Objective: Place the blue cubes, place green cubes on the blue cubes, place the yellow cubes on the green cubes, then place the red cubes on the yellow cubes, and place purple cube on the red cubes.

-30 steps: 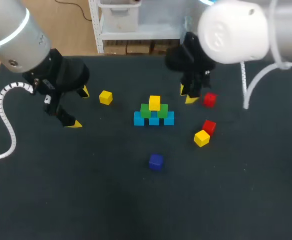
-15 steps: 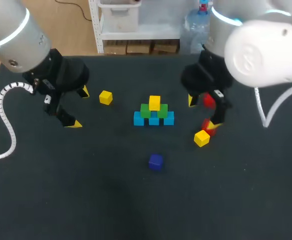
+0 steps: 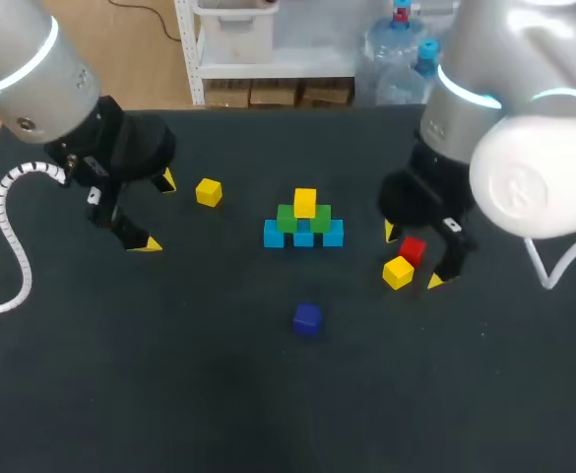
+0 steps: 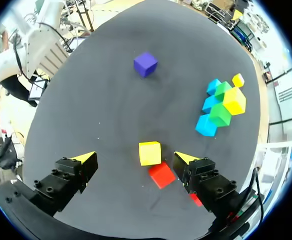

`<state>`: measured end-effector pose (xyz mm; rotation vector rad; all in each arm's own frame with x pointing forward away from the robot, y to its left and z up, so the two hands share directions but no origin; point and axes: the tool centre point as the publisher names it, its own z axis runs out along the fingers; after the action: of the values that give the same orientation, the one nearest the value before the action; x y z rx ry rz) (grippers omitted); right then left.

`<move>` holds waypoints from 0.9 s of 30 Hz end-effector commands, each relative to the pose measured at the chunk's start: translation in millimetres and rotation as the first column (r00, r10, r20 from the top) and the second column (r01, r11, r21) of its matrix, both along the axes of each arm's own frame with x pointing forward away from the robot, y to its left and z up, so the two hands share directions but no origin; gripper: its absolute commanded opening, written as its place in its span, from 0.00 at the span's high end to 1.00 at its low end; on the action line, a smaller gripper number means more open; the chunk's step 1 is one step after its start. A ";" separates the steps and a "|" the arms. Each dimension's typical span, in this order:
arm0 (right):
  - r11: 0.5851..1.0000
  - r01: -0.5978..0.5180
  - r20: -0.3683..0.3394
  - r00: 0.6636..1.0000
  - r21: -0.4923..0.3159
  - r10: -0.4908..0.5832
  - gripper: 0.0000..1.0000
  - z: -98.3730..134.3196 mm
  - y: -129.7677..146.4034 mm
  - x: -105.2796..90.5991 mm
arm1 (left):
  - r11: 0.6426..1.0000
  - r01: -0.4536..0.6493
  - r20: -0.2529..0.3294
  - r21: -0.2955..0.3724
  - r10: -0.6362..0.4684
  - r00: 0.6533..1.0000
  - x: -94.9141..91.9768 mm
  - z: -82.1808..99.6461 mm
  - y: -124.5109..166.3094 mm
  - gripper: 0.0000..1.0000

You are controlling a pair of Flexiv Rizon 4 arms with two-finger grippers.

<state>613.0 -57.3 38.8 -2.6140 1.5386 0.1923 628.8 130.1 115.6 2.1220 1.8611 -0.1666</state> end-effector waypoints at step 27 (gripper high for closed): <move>0.999 -0.052 -0.004 0.999 0.003 0.052 0.48 -36.8 5.1 16.1 | 1.000 0.003 0.001 -0.003 -0.003 1.000 0.2 -0.4 0.9 0.00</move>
<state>627.3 -52.5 3.4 -2.6535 1.4731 0.1971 628.8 130.1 115.6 2.1220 1.8612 -0.1666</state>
